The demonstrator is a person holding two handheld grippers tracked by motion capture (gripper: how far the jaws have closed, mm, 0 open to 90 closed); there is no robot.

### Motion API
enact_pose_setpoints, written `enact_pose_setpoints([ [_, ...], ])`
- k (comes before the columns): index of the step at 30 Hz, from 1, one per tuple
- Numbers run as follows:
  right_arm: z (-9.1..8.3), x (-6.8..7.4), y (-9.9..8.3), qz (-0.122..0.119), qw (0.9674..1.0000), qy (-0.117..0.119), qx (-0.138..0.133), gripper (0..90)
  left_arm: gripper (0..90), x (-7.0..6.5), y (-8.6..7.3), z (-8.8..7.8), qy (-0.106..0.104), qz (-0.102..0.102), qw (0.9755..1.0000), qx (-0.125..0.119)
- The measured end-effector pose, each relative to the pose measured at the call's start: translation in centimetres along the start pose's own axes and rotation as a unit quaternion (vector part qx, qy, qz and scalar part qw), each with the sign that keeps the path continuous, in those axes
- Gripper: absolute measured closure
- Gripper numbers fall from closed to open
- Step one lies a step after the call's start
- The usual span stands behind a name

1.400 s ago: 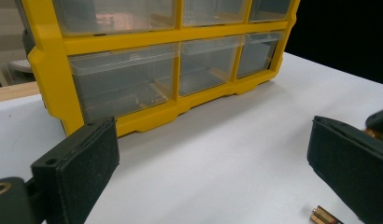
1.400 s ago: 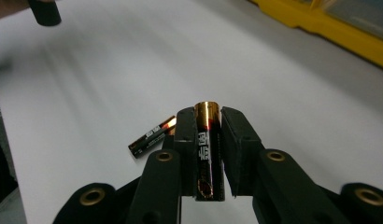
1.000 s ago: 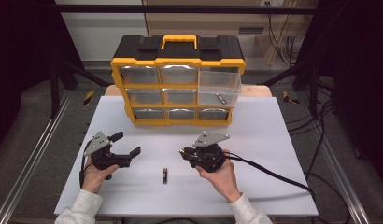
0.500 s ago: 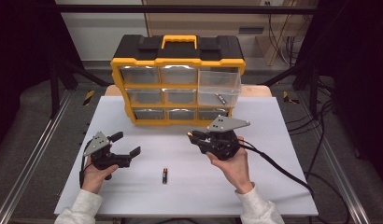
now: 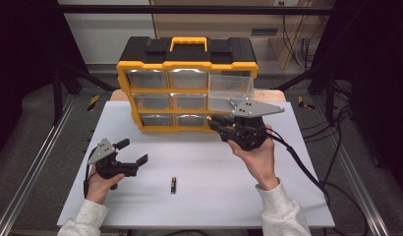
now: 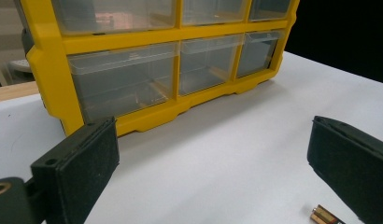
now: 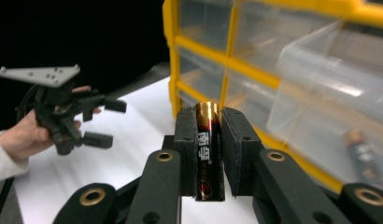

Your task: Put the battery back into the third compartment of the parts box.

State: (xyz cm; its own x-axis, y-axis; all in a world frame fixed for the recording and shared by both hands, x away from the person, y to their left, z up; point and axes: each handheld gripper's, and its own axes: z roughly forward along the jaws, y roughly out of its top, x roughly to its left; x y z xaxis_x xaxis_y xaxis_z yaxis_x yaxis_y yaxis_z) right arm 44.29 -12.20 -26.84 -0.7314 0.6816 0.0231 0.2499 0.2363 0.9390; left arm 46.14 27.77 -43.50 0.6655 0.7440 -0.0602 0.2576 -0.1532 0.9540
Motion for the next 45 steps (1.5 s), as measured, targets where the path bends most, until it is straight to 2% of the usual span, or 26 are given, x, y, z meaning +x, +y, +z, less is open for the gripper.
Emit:
enact_pose_setpoints([
  [13, -1.4, -1.4, 3.9, -0.004, 0.9992, -0.028, -0.027, 77.4, 1.8, 0.0, 0.0, 0.0, 0.000, 0.000, 1.0000, 0.001],
  [26, 0.2, -4.1, 7.1, 0.004, 0.9968, -0.072, -0.034, 77.3, 1.7, 0.0, 0.0, 0.0, -0.001, -0.001, 1.0000, 0.001],
  [36, 2.7, -6.3, 7.3, 0.009, 0.9932, -0.116, 0.006, 77.3, 1.7, 0.0, 0.0, 0.0, -0.001, -0.003, 1.0000, 0.001],
  [45, 4.5, -7.0, 6.2, 0.018, 0.9920, -0.118, 0.040, 77.3, 1.7, 0.0, 0.0, 0.0, -0.002, -0.003, 1.0000, 0.001],
])
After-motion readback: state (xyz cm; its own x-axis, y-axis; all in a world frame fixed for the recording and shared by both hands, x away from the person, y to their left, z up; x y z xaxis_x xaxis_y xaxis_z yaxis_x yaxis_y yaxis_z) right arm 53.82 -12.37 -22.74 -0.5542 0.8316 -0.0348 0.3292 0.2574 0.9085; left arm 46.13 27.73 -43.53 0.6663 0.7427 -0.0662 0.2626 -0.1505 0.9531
